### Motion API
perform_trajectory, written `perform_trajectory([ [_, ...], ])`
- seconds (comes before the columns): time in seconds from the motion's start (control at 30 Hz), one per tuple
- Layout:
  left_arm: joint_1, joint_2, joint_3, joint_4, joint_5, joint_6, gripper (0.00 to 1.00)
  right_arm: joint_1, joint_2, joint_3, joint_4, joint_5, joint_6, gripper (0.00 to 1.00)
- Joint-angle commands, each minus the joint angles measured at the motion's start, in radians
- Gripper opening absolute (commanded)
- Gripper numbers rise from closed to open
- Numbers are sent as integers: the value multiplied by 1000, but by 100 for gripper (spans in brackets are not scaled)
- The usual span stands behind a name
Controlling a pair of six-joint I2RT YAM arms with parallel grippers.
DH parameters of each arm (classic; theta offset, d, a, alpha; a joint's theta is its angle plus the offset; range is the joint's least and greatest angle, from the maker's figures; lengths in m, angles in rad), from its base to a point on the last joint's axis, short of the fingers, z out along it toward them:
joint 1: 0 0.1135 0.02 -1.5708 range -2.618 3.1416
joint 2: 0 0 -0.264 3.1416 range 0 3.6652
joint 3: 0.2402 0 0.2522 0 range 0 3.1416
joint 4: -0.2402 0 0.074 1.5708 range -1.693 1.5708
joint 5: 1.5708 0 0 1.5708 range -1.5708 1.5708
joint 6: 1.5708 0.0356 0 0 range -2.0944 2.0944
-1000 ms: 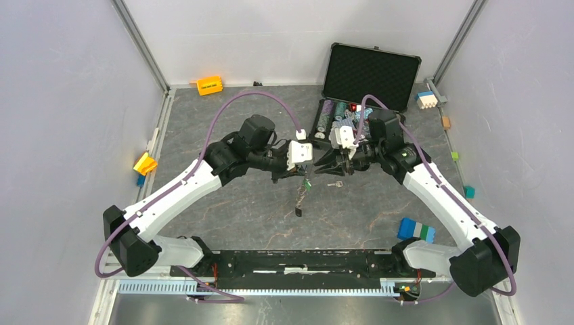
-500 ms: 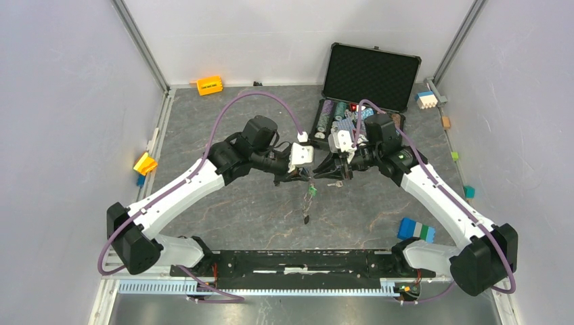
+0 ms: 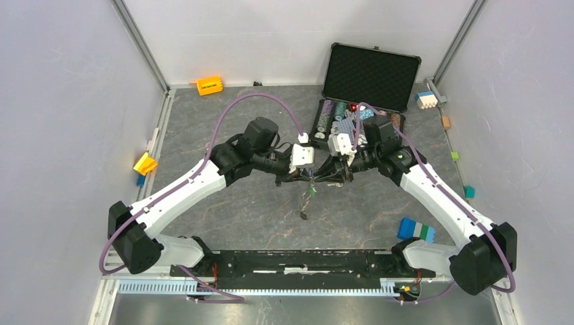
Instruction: Put the keys on the keyring
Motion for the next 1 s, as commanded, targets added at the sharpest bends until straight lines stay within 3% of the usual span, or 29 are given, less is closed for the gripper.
perform_trajectory([
  [0.0,3,-10,0,66,40,-45,2,6,1,-12,4,3,-13,25],
  [0.33,4,-3,-5,97,53,-81,2,8,2,-40,81,-16,54,24],
  [0.57,4,6,-18,135,66,-119,2,11,6,-57,134,-21,107,17],
  [0.73,9,4,-29,147,54,-119,2,11,-3,-45,120,21,100,0],
  [0.97,15,5,-55,168,19,-105,9,15,-12,44,23,157,60,0],
])
